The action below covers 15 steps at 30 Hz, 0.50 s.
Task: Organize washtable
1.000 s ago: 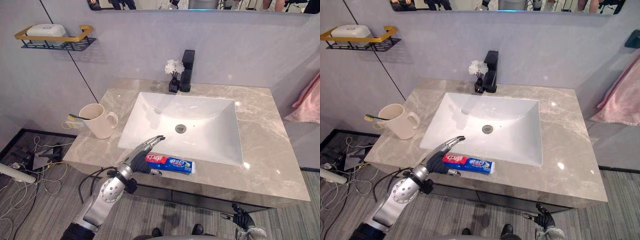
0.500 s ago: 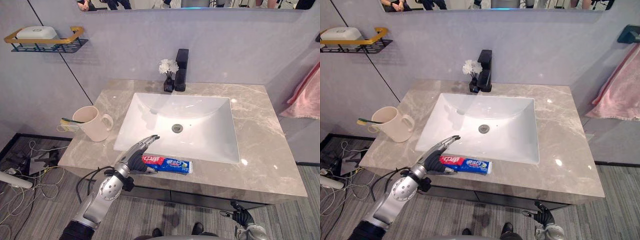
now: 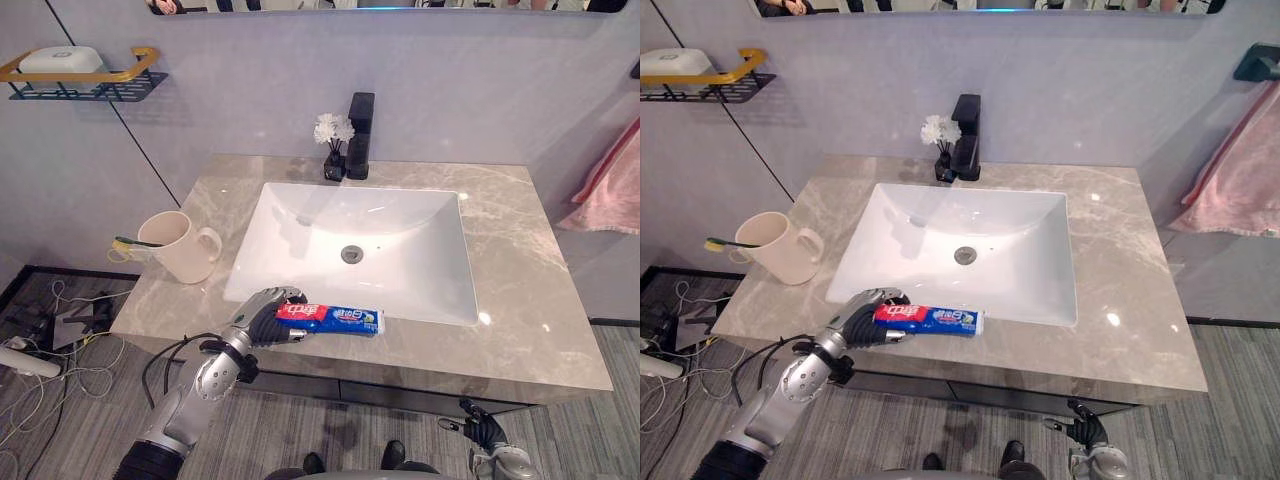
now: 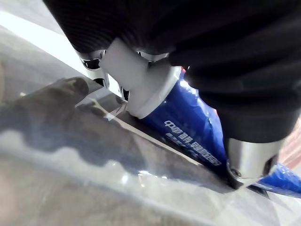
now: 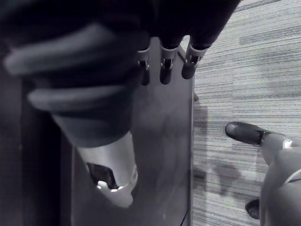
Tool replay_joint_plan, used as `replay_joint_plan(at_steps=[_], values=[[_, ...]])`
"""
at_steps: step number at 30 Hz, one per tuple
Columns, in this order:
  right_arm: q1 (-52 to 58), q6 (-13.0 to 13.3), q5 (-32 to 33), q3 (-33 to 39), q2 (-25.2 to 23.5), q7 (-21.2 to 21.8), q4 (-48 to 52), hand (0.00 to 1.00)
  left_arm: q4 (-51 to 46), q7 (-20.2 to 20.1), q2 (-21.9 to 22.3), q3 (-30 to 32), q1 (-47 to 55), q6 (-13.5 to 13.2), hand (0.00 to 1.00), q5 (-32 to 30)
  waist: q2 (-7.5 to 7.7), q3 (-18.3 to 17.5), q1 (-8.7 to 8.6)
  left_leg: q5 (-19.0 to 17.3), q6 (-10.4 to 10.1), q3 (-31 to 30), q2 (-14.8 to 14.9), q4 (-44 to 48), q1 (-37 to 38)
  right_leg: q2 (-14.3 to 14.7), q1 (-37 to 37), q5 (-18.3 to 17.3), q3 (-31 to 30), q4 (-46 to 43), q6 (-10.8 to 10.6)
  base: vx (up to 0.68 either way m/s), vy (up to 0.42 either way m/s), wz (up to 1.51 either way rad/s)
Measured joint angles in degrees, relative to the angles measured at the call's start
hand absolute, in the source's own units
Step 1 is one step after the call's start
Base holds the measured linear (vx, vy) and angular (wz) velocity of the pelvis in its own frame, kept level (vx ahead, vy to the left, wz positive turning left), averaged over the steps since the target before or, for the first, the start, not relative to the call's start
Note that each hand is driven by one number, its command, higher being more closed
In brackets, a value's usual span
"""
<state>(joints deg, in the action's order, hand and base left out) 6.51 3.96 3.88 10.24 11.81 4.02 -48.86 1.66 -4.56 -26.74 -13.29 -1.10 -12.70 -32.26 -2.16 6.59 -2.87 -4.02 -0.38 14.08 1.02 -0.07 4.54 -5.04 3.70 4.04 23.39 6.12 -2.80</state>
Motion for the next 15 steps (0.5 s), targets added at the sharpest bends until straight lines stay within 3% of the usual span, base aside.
replay_joint_plan(at_steps=[6, 15], values=[[-0.2, 0.0, 0.1, 0.0, 0.0, -0.1, 0.2, 0.00, 0.0, 1.1, -0.2, 0.1, -0.6, 0.2, 1.00, 0.1, 0.00, 0.0, -1.26, -0.1, 0.0, 0.0, 0.0, 0.0, 0.2, 0.0, 0.1, -0.1, -0.2, 0.0, -0.1, 0.02, 0.017, -0.02], [-0.1, 0.0, 1.9, 2.9, -0.3, -0.5, 0.2, 0.00, -0.1, 2.4, 0.4, 0.0, -0.5, 1.1, 1.00, 1.5, -0.13, -0.1, -1.30, -0.1, -0.1, 0.3, 0.0, 0.0, 0.6, 0.0, 0.3, -0.1, -0.7, 0.0, -0.1, 0.00, 0.006, -0.02]])
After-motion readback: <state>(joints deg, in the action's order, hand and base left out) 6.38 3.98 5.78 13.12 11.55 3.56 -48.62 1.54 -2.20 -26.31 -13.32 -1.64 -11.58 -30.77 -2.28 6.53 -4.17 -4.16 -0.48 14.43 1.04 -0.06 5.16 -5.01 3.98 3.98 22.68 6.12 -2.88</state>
